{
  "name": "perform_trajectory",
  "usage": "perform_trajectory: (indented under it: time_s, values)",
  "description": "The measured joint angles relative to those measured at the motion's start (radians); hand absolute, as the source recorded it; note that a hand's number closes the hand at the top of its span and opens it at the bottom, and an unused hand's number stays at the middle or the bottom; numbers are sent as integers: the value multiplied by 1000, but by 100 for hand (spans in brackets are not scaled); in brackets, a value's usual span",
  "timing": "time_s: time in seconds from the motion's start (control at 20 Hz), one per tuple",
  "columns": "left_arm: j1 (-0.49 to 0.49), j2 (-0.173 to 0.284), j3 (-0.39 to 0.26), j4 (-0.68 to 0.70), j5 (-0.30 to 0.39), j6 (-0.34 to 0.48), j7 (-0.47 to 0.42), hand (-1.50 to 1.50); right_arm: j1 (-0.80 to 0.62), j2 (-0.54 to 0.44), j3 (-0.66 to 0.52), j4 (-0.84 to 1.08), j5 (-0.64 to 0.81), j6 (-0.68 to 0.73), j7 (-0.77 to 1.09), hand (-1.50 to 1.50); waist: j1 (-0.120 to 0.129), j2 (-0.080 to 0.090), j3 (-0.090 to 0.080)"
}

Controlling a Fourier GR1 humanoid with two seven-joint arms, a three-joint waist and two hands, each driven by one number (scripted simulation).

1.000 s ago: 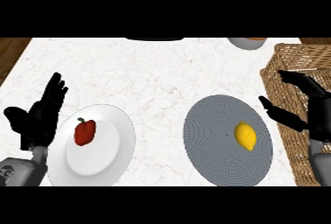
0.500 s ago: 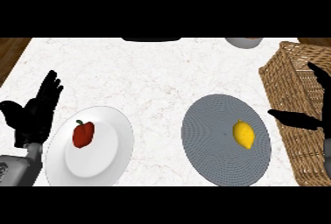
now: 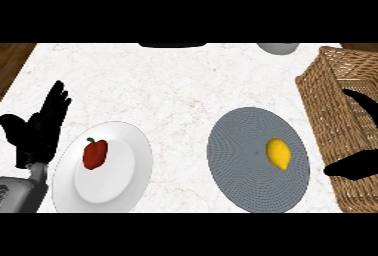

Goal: Pick the lemon from the placemat and place it in the basket

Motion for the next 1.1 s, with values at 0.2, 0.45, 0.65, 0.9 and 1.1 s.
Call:
perform_trajectory:
  time_s: [0.2,0.45,0.65,0.9,1.1]
  values:
    - [-27,-11,22,8,-8,-16,17,0,12,8,-36,-113,-73,51,109,-150,8,4,2]
    - [-28,-46,35,4,-44,-34,29,0,74,74,-74,-158,-24,41,89,-150,15,6,4]
    - [-38,-76,43,10,-78,-42,33,0,108,155,-57,-150,57,17,52,-150,18,7,5]
    - [-14,-92,61,-37,-109,-52,61,0,143,236,-51,-58,147,-18,-72,-150,21,8,5]
    - [-10,-106,91,-32,-121,-78,61,0,195,301,-34,-20,223,-61,-169,-150,20,8,5]
